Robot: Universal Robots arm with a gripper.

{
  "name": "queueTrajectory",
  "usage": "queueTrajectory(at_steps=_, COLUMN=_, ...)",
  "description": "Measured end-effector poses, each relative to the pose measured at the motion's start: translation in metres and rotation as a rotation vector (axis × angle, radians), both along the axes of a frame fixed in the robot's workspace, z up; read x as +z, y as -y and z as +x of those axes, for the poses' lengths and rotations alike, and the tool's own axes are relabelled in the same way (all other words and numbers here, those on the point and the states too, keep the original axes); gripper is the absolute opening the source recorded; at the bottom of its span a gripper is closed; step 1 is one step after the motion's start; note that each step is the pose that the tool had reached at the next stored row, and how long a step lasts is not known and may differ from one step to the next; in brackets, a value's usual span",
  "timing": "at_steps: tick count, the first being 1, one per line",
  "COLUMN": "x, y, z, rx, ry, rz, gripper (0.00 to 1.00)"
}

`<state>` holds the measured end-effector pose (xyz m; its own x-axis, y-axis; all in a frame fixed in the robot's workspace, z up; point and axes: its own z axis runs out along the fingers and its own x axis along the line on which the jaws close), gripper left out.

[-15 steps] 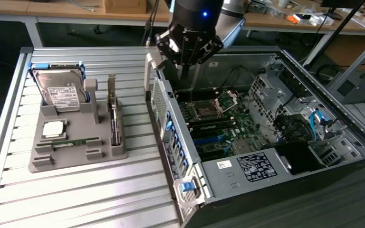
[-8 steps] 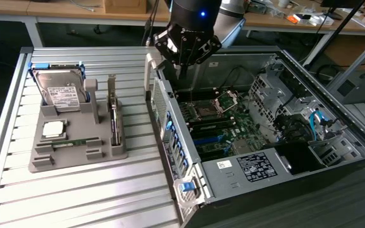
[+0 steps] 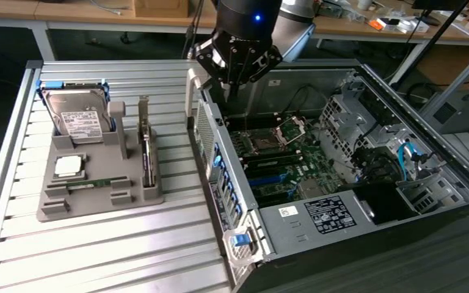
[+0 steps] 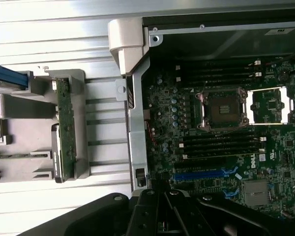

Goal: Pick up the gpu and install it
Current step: 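Reach for the gpu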

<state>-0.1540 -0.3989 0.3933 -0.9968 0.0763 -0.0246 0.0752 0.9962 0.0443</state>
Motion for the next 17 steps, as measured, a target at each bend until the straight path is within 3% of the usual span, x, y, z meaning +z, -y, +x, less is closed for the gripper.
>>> queueTrajectory(at_steps=17, x=0.0, y=0.0, z=-0.0103, rx=0.0, ry=0.0, rz=0.0, gripper=0.11)
